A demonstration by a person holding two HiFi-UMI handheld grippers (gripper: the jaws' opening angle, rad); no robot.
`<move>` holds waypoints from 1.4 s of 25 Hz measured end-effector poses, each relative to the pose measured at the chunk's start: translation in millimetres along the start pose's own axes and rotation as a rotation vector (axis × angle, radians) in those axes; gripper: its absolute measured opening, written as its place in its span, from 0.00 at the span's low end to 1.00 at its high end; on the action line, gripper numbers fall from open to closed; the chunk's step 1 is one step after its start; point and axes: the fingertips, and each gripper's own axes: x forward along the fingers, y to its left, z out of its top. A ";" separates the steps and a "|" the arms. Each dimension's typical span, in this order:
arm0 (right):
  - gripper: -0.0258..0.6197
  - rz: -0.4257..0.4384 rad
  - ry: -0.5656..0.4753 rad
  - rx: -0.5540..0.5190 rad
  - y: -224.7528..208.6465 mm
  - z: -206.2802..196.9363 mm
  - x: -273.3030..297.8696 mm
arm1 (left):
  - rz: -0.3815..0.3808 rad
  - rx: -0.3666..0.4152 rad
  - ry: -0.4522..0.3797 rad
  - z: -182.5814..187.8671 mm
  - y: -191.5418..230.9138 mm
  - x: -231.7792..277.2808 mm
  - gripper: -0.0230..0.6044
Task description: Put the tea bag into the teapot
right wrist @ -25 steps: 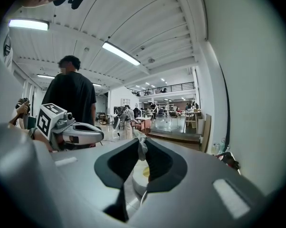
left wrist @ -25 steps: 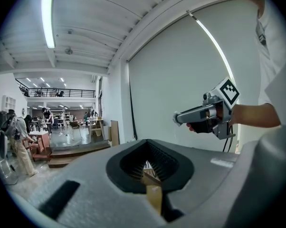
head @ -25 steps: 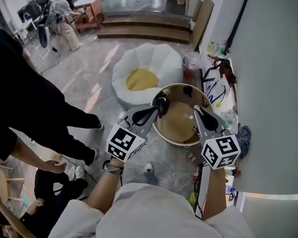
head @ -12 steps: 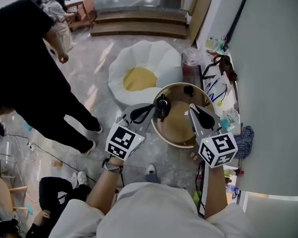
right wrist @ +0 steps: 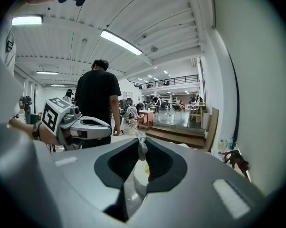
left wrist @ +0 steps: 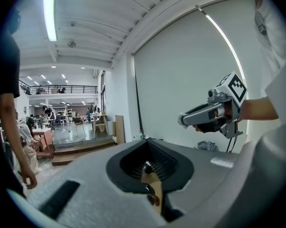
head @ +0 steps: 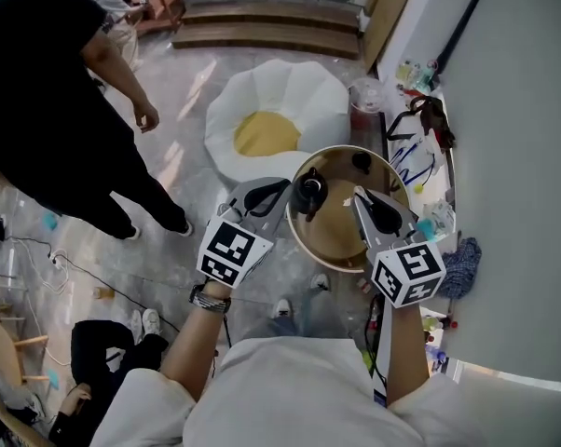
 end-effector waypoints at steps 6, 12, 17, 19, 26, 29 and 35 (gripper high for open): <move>0.11 0.037 0.011 0.003 -5.6 -1.5 28.6 | 0.041 -0.026 0.025 -13.0 17.0 10.8 0.03; 0.11 0.053 0.024 0.016 -26.6 -9.3 58.5 | 0.076 -0.048 0.060 -28.0 29.3 29.0 0.03; 0.11 0.068 0.046 0.042 -44.2 -20.8 81.9 | 0.123 -0.080 0.093 -43.6 43.6 44.9 0.03; 0.11 0.074 0.059 0.045 -52.9 -26.6 93.2 | 0.124 -0.085 0.101 -49.8 48.9 54.6 0.03; 0.11 0.139 0.097 0.003 -65.1 -47.7 132.0 | 0.156 -0.119 0.148 -84.7 72.3 81.7 0.03; 0.11 0.162 0.113 -0.022 -70.2 -59.3 150.9 | 0.178 -0.133 0.164 -98.9 85.2 91.8 0.03; 0.11 0.187 0.156 0.002 -84.8 -87.2 189.5 | 0.230 -0.158 0.191 -120.8 117.4 107.7 0.03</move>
